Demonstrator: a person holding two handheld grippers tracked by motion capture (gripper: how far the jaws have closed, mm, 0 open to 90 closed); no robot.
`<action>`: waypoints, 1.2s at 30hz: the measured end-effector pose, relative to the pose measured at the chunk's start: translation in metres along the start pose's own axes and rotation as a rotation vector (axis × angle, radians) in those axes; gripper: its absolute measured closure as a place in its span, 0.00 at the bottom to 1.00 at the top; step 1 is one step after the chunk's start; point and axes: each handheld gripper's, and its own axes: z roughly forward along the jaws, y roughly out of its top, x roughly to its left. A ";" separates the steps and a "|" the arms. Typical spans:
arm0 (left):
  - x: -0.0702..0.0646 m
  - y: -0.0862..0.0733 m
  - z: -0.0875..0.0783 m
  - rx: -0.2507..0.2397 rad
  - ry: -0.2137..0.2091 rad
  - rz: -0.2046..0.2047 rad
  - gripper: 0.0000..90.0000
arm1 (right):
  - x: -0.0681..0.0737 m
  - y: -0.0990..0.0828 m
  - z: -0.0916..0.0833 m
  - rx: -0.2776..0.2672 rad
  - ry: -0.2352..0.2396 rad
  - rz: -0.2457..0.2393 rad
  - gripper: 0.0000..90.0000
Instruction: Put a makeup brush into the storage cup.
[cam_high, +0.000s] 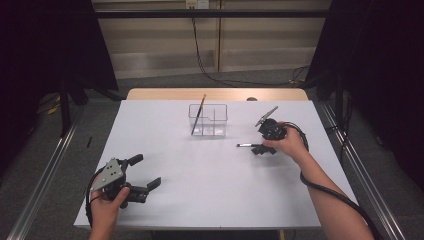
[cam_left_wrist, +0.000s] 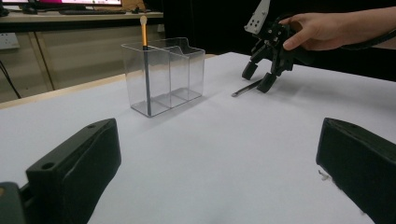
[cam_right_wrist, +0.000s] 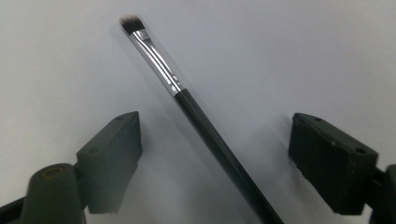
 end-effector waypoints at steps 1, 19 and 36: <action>0.000 0.000 0.000 0.001 0.000 0.001 0.00 | 0.001 0.001 -0.001 0.004 0.002 -0.003 0.24; 0.000 0.001 -0.001 -0.004 -0.003 0.000 0.00 | 0.019 0.014 -0.008 0.124 0.032 -0.056 0.88; 0.000 0.001 0.000 -0.003 -0.005 -0.006 0.00 | 0.022 0.017 -0.008 0.167 0.009 0.078 0.92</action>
